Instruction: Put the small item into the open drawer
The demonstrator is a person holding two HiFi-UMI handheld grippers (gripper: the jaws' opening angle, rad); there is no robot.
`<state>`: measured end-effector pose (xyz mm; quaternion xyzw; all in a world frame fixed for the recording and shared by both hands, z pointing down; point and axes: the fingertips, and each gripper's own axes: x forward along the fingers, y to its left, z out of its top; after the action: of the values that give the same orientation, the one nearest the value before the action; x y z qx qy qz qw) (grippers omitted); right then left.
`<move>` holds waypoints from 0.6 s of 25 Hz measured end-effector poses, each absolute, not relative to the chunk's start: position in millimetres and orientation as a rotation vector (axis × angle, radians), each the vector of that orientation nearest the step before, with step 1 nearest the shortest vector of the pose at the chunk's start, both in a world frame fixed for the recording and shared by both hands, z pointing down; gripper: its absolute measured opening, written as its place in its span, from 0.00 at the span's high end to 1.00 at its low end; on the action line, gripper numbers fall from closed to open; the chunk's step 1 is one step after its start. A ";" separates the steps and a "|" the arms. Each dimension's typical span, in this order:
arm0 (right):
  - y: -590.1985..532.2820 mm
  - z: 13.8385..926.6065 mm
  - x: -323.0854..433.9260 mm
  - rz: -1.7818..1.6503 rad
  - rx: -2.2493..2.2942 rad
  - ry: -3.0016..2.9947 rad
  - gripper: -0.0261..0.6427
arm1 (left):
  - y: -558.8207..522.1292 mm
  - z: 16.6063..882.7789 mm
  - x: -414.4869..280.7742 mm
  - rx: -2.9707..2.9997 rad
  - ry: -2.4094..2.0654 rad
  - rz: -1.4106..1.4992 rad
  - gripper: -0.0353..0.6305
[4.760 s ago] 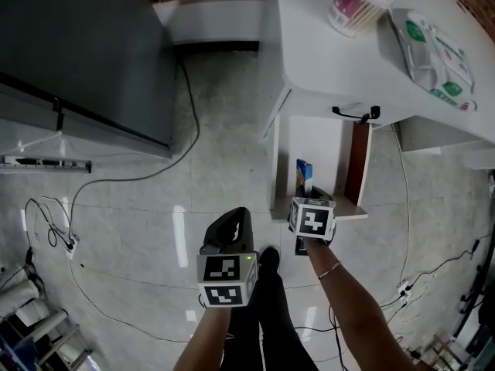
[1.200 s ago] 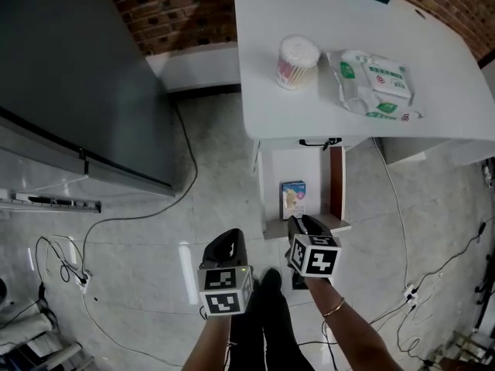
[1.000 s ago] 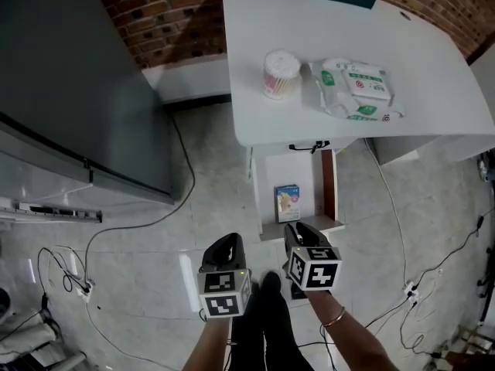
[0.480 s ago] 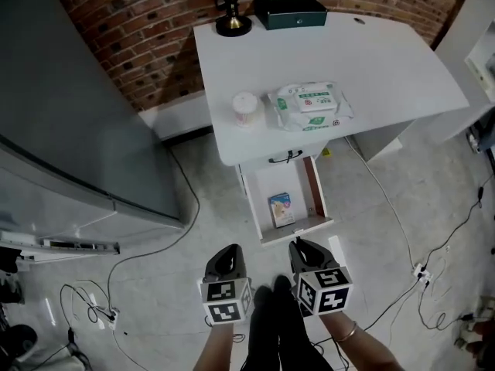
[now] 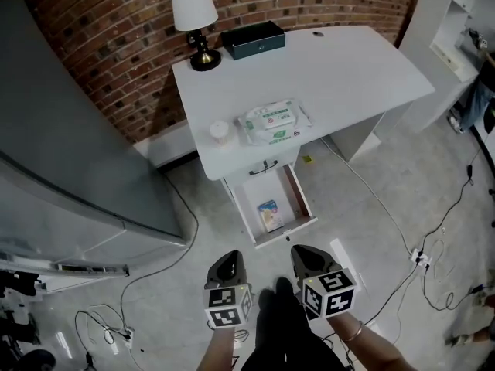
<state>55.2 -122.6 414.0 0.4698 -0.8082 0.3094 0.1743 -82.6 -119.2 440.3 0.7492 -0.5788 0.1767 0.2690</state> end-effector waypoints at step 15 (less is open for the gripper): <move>-71.0 332.3 120.2 0.889 1.460 -2.345 0.95 | -79.7 365.8 -73.9 2.083 -1.567 0.475 0.91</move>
<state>120.2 -71.0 332.3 0.4993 -0.8024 0.3043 0.1194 -73.9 -79.7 365.8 0.7626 -0.5735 0.1737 0.2437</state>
